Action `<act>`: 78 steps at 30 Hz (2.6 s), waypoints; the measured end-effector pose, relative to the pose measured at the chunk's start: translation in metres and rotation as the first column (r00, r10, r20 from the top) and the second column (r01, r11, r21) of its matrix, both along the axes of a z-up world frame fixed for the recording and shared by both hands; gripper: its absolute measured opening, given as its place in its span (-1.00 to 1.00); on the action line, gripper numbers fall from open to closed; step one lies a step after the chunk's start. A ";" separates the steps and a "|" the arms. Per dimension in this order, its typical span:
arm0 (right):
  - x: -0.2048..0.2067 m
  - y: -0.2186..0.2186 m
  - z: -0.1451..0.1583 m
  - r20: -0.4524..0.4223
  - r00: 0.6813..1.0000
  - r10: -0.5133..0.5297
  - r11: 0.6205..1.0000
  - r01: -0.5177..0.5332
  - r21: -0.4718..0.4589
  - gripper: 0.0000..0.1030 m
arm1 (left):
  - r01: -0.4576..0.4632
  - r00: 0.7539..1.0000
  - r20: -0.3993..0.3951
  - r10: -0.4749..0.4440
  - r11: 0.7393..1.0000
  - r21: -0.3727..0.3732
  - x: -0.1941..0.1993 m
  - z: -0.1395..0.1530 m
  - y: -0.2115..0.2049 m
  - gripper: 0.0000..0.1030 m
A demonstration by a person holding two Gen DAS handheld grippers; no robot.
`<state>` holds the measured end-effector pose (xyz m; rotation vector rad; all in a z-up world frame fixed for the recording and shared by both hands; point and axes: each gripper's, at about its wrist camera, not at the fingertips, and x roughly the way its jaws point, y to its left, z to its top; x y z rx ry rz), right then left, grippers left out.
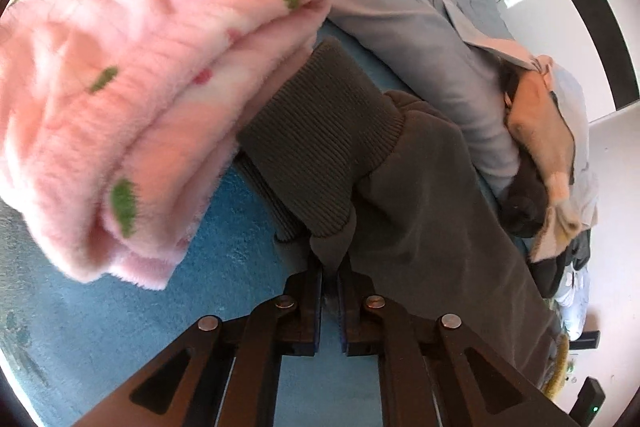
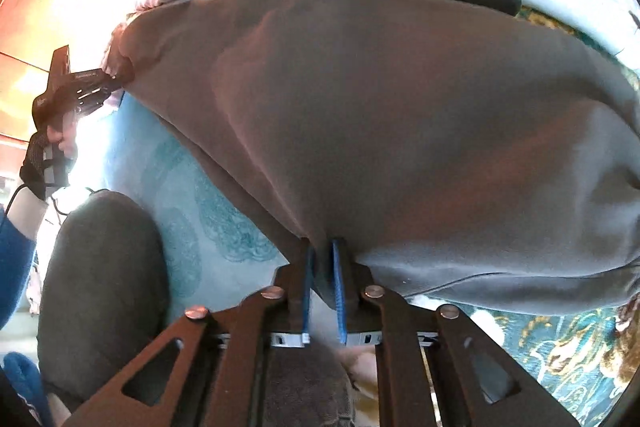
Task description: Fold clothes
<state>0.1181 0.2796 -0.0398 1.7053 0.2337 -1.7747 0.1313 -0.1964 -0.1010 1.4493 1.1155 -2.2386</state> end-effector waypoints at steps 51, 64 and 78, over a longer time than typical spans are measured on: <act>0.007 0.133 0.004 0.023 0.827 -0.562 0.789 0.545 -0.284 -0.32 | 0.739 0.601 0.157 -0.783 0.470 -0.483 -0.065 0.086 0.401 -0.61; -0.006 0.096 0.009 0.009 0.854 -0.520 0.810 0.497 -0.310 -0.32 | 0.769 0.593 0.149 -0.792 0.501 -0.398 -0.045 0.075 0.392 -0.44; -0.023 0.072 0.017 -0.039 0.872 -0.488 0.838 0.456 -0.299 -0.32 | 0.647 0.681 -0.009 -0.732 0.607 -0.460 -0.033 0.124 0.339 0.63</act>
